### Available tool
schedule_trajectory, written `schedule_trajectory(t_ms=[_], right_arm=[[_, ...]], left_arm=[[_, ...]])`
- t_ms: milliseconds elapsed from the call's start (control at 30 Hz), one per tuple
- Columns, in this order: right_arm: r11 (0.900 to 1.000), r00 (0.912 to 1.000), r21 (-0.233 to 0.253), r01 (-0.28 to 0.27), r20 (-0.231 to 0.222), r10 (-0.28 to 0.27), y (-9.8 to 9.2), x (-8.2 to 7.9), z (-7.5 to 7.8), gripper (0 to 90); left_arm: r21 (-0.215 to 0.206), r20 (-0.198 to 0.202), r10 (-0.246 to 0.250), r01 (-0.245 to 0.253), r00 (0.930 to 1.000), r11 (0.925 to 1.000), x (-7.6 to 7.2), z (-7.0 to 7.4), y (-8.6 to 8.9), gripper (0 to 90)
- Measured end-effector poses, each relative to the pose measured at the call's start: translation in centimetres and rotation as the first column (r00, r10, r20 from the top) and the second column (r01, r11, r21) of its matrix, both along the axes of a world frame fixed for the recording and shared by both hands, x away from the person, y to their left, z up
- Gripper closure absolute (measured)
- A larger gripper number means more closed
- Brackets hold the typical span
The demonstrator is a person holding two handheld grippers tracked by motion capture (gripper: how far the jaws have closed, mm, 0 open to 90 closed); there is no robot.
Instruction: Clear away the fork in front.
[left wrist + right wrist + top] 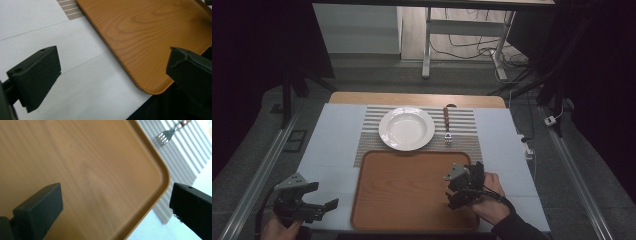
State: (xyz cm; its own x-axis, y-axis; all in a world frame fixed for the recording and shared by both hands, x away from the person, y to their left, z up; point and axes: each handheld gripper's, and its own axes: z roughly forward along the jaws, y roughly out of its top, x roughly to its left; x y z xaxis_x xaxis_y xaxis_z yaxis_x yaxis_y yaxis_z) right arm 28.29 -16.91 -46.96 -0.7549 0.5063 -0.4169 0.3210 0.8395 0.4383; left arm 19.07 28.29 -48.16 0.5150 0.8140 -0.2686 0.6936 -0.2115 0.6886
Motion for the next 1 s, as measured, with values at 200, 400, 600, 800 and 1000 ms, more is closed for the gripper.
schedule_trajectory(t_ms=[200,400,600,800,1000], right_arm=[[0.995,0.9976,-0.092,-0.048,0.045,0.052,1.1,0.7,-0.2,0.0],[0.986,0.9952,-0.158,-0.061,0.065,0.072,1.8,1.8,-0.6,0.0],[0.972,0.9929,-0.221,-0.075,0.074,0.093,2.0,3.1,-1.2,0.0],[0.958,0.9883,-0.281,-0.058,0.120,0.095,2.2,5.0,-1.4,0.0],[0.951,0.9873,-0.299,-0.082,0.105,0.119,2.3,6.4,-1.5,0.0]], left_arm=[[0.000,0.000,0.001,-0.001,1.0000,1.0000,0.0,0.0,0.0,0.0],[-0.002,-0.002,0.001,-0.001,1.0000,1.0000,0.0,0.0,0.0,0.0],[-0.004,-0.002,0.002,-0.002,1.0000,1.0000,0.0,0.0,0.0,0.0],[-0.005,-0.003,0.001,-0.001,1.0000,1.0000,0.0,0.0,0.0,0.0],[-0.006,-0.004,0.000,0.000,1.0000,1.0000,0.1,0.0,0.1,0.0]])
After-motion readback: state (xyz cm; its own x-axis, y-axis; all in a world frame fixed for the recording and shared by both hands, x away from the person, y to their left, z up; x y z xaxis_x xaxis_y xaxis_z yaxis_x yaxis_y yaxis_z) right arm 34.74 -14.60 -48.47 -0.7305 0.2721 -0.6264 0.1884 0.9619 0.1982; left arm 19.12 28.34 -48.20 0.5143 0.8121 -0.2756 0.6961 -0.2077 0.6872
